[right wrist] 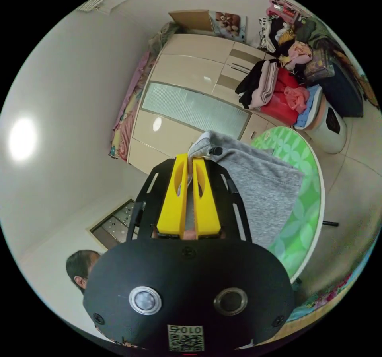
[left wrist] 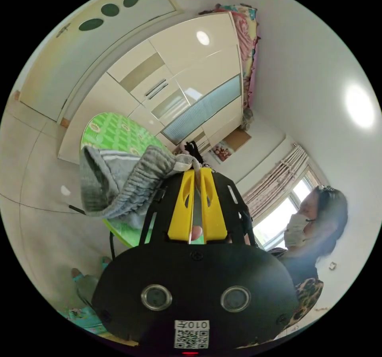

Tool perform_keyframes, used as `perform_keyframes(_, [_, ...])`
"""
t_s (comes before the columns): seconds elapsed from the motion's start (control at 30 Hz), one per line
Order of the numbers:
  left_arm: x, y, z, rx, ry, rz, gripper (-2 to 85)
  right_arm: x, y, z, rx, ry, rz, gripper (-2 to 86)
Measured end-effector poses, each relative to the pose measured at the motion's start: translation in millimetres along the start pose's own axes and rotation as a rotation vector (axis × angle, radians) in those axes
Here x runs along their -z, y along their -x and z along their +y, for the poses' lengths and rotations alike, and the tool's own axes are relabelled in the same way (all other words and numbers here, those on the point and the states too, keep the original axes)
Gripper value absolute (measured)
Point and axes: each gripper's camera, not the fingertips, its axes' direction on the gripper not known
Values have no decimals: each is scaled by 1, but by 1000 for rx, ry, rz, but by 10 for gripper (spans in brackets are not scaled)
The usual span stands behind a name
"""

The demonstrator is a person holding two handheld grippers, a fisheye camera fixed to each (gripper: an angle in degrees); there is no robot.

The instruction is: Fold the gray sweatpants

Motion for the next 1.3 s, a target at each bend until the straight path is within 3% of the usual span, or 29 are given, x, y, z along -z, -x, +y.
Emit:
perform_keyframes(0.17, [-54, 36, -76, 117, 48, -58, 7, -126, -13, -104, -26, 53, 86, 40])
perform_keyframes(0.33, [-128, 141, -128, 510, 180, -184, 8, -272, -80, -154, -169, 165, 227, 40])
perform_keyframes(0.5, [-151, 158, -137, 546, 160, -167, 9, -352, -126, -164, -261, 213, 265, 41])
perform_keyframes(0.73, [-155, 137, -152, 436, 181, -170, 13, -390, -117, -193, -194, 270, 318, 60])
perform_keyframes(0.8, [-166, 143, -150, 503, 315, -165, 11, -410, -121, -202, -216, 441, 299, 95])
perform_keyframes(0.87, [-160, 135, -152, 466, 290, -124, 10, -415, -122, -204, -257, 509, 261, 107])
perform_keyframes(0.97, [-148, 118, -158, 400, 320, -141, 4, -395, -102, -216, -204, 469, 358, 108])
perform_keyframes(1.1, [-94, 98, -161, 357, 57, -146, 0, -331, -73, -238, -114, 263, 476, 96])
perform_keyframes(1.13, [-81, 93, -157, 354, 1, -213, 0, -325, -71, -239, -104, 264, 492, 98])
perform_keyframes(1.2, [-83, 89, -149, 377, 70, -314, -1, -322, -73, -240, -107, 390, 688, 118])
perform_keyframes(1.3, [-93, 77, -128, 366, 109, -395, 0, -325, -72, -231, -23, 492, 832, 154])
